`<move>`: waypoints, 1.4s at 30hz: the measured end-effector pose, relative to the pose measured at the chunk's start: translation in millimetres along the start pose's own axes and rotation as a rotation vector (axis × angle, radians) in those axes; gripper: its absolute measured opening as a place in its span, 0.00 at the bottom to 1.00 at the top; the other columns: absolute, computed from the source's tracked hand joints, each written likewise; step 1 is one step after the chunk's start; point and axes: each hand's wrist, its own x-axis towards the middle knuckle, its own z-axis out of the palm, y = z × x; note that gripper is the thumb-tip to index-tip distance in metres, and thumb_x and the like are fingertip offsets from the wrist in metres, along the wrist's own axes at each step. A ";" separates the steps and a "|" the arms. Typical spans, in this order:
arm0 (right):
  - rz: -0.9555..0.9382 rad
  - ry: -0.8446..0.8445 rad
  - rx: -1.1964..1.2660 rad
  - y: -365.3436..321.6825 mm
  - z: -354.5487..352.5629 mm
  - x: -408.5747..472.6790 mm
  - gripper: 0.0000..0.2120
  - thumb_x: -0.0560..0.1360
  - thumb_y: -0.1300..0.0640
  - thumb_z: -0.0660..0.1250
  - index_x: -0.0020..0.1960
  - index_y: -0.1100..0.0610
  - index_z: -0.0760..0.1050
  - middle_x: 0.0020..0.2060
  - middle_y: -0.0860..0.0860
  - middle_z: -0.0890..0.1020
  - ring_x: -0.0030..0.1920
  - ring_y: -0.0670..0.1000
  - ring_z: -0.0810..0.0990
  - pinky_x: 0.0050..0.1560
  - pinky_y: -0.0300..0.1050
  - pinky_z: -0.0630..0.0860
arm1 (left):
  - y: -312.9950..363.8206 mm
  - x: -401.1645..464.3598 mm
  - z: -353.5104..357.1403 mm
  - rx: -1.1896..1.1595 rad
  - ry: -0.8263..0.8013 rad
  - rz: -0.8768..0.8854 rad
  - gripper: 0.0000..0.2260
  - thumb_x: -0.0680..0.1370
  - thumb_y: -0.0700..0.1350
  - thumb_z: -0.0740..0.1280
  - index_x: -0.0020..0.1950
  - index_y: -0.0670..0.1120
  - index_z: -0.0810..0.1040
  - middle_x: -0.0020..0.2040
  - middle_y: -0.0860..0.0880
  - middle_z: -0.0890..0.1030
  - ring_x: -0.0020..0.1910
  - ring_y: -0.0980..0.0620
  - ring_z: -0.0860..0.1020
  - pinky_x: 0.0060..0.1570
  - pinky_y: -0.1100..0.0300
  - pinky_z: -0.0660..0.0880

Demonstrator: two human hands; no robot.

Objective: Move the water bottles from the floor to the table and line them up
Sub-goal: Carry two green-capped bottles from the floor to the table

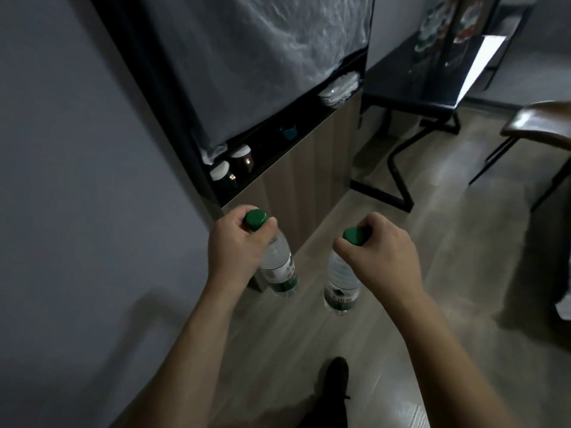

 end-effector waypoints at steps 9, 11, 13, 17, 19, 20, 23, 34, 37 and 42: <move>0.064 0.117 -0.093 54.6 -35.9 145.3 0.13 0.64 0.43 0.68 0.39 0.50 0.70 0.30 0.44 0.74 0.31 0.44 0.74 0.29 0.42 0.69 | 30.2 121.6 126.7 -0.042 -0.152 0.124 0.06 0.70 0.48 0.75 0.40 0.50 0.78 0.33 0.56 0.79 0.34 0.56 0.79 0.36 0.55 0.77; 0.092 0.165 -0.074 66.2 -45.7 177.6 0.12 0.65 0.43 0.69 0.39 0.50 0.71 0.31 0.45 0.75 0.31 0.45 0.74 0.29 0.42 0.69 | 41.9 150.8 155.0 -0.079 -0.171 0.145 0.06 0.69 0.50 0.73 0.39 0.51 0.78 0.32 0.57 0.79 0.34 0.57 0.78 0.37 0.55 0.77; 0.129 0.189 -0.069 77.9 -55.4 203.5 0.12 0.65 0.43 0.68 0.39 0.50 0.71 0.31 0.45 0.76 0.32 0.45 0.75 0.29 0.41 0.67 | 53.8 173.5 184.2 -0.113 -0.203 0.149 0.07 0.69 0.52 0.73 0.39 0.51 0.78 0.33 0.56 0.79 0.34 0.56 0.78 0.37 0.53 0.78; 0.209 0.236 -0.079 110.6 -75.6 249.0 0.12 0.64 0.42 0.68 0.39 0.49 0.71 0.31 0.44 0.76 0.32 0.45 0.75 0.30 0.45 0.73 | 77.6 206.1 246.5 -0.131 -0.252 0.162 0.07 0.68 0.52 0.73 0.39 0.52 0.78 0.33 0.56 0.79 0.34 0.56 0.78 0.38 0.53 0.78; 0.254 0.247 -0.097 131.0 -84.1 276.1 0.13 0.64 0.42 0.68 0.39 0.49 0.71 0.31 0.44 0.76 0.33 0.46 0.76 0.31 0.46 0.74 | 87.4 222.3 279.5 -0.151 -0.276 0.163 0.07 0.68 0.52 0.73 0.39 0.52 0.79 0.32 0.56 0.79 0.33 0.57 0.78 0.37 0.54 0.77; 0.273 0.248 -0.109 142.0 -88.3 290.1 0.13 0.63 0.42 0.68 0.38 0.50 0.71 0.30 0.44 0.76 0.33 0.47 0.76 0.31 0.45 0.73 | 92.7 229.9 296.2 -0.155 -0.283 0.168 0.07 0.67 0.52 0.73 0.39 0.52 0.79 0.32 0.56 0.79 0.33 0.57 0.78 0.37 0.54 0.77; 0.293 0.241 -0.123 176.2 -99.0 333.7 0.13 0.63 0.42 0.67 0.37 0.50 0.70 0.30 0.45 0.76 0.33 0.49 0.75 0.31 0.44 0.70 | 107.6 252.1 347.1 -0.180 -0.295 0.187 0.08 0.66 0.54 0.72 0.39 0.52 0.78 0.33 0.54 0.79 0.33 0.57 0.77 0.36 0.57 0.76; 0.223 0.270 -0.091 268.4 -171.4 499.1 0.12 0.64 0.42 0.66 0.38 0.49 0.69 0.30 0.44 0.75 0.31 0.45 0.74 0.29 0.42 0.68 | 187.6 337.3 508.4 -0.184 -0.270 0.215 0.07 0.67 0.55 0.73 0.40 0.55 0.79 0.34 0.55 0.81 0.35 0.55 0.79 0.38 0.52 0.78; 0.238 0.273 -0.091 288.1 -187.4 534.7 0.12 0.64 0.42 0.66 0.38 0.49 0.69 0.31 0.44 0.76 0.33 0.47 0.76 0.32 0.46 0.73 | 205.4 356.2 544.9 -0.196 -0.279 0.207 0.07 0.66 0.54 0.73 0.40 0.54 0.80 0.33 0.56 0.80 0.34 0.57 0.78 0.38 0.53 0.78; 0.278 0.275 -0.093 326.3 -201.5 603.0 0.13 0.63 0.42 0.67 0.37 0.50 0.69 0.31 0.45 0.76 0.34 0.49 0.76 0.34 0.47 0.74 | 224.6 393.4 608.9 -0.172 -0.288 0.212 0.06 0.67 0.53 0.72 0.39 0.53 0.79 0.33 0.54 0.81 0.33 0.57 0.79 0.34 0.60 0.77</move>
